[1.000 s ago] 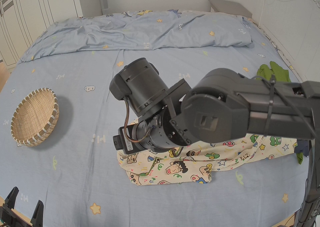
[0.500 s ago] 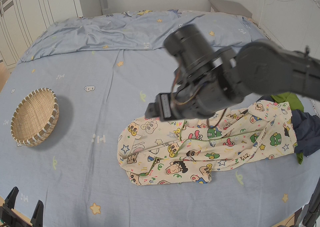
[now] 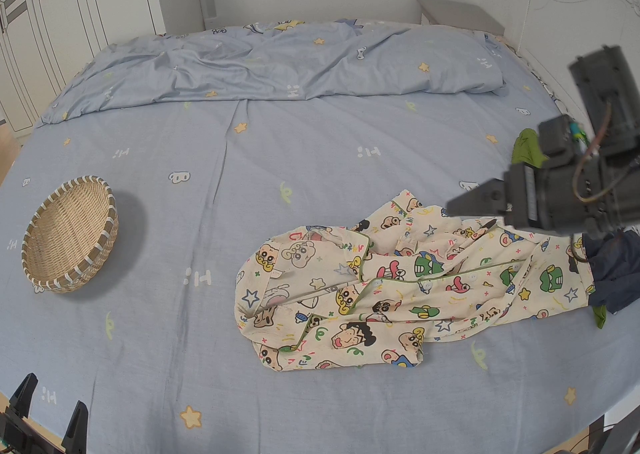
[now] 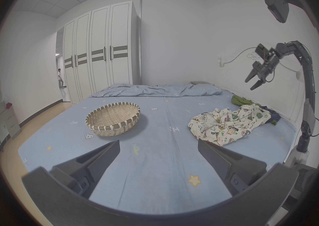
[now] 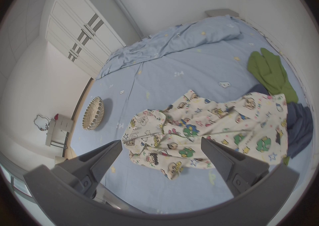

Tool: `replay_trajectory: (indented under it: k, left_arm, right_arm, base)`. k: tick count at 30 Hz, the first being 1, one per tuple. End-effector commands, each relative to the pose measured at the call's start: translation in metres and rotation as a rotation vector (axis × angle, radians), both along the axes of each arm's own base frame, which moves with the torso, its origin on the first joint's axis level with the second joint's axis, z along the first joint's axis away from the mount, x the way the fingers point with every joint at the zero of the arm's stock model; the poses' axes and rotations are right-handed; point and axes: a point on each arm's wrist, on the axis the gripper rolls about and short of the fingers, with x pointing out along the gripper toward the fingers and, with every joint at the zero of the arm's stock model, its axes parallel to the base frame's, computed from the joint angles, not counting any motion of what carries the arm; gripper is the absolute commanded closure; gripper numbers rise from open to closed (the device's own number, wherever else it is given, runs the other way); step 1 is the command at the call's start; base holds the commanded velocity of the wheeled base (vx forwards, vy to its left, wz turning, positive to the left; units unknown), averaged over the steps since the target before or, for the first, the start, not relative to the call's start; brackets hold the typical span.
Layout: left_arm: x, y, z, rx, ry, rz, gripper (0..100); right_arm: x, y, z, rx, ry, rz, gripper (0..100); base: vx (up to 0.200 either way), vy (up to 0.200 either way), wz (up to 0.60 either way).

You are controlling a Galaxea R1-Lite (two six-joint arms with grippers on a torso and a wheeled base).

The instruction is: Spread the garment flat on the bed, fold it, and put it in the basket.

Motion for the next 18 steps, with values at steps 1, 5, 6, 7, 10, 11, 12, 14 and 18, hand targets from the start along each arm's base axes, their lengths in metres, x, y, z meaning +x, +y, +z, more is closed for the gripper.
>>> replay_trajectory:
  k: [1, 5, 6, 7, 10, 11, 12, 14, 18]
  left_arm:
    - [0.001, 0.000, -0.002, 0.032, 0.013, -0.015, 0]
    - [-0.025, 0.000, 0.099, -0.006, -0.247, -0.037, 0]
    - [-0.024, 0.000, 0.142, -0.076, -0.266, -0.056, 0]
    - [-0.018, -0.001, 0.166, -0.112, -0.250, -0.083, 0]
    - [0.021, -0.005, 0.186, -0.109, -0.075, -0.236, 0]
    - [0.021, -0.005, 0.186, -0.109, -0.075, -0.236, 0]
    - [0.073, -0.010, 0.180, -0.156, 0.151, -0.387, 0]
    - [0.124, -0.020, 0.164, -0.254, 0.384, -0.501, 0]
    - [0.200, -0.045, 0.122, -0.413, 0.737, -0.539, 0]
  right_arm:
    - [-0.086, -0.110, -0.021, 0.197, -0.135, -0.173, 0]
    - [-0.078, -0.113, -0.021, 0.186, -0.187, -0.179, 0]
    - [-0.077, -0.113, -0.024, 0.170, -0.207, -0.173, 0]
    - [-0.074, -0.113, -0.026, 0.157, -0.219, -0.173, 0]
    - [-0.063, -0.113, -0.036, 0.112, -0.221, -0.195, 0]
    - [-0.063, -0.113, -0.036, 0.112, -0.221, -0.195, 0]
    - [-0.055, -0.110, -0.038, 0.082, -0.251, -0.177, 0]
    - [-0.046, -0.108, -0.043, 0.063, -0.257, -0.163, 0]
    - [-0.044, -0.107, -0.048, 0.045, -0.247, -0.143, 0]
  base:
    - [0.000, 0.000, 0.00]
    - [0.000, 0.000, 0.00]
    - [0.000, 0.000, 0.00]
    - [0.000, 0.000, 0.00]
    - [0.000, 0.000, 0.00]
    - [0.000, 0.000, 0.00]
    - [0.000, 0.000, 0.00]
    - [0.000, 0.000, 0.00]
    - [0.000, 0.000, 0.00]
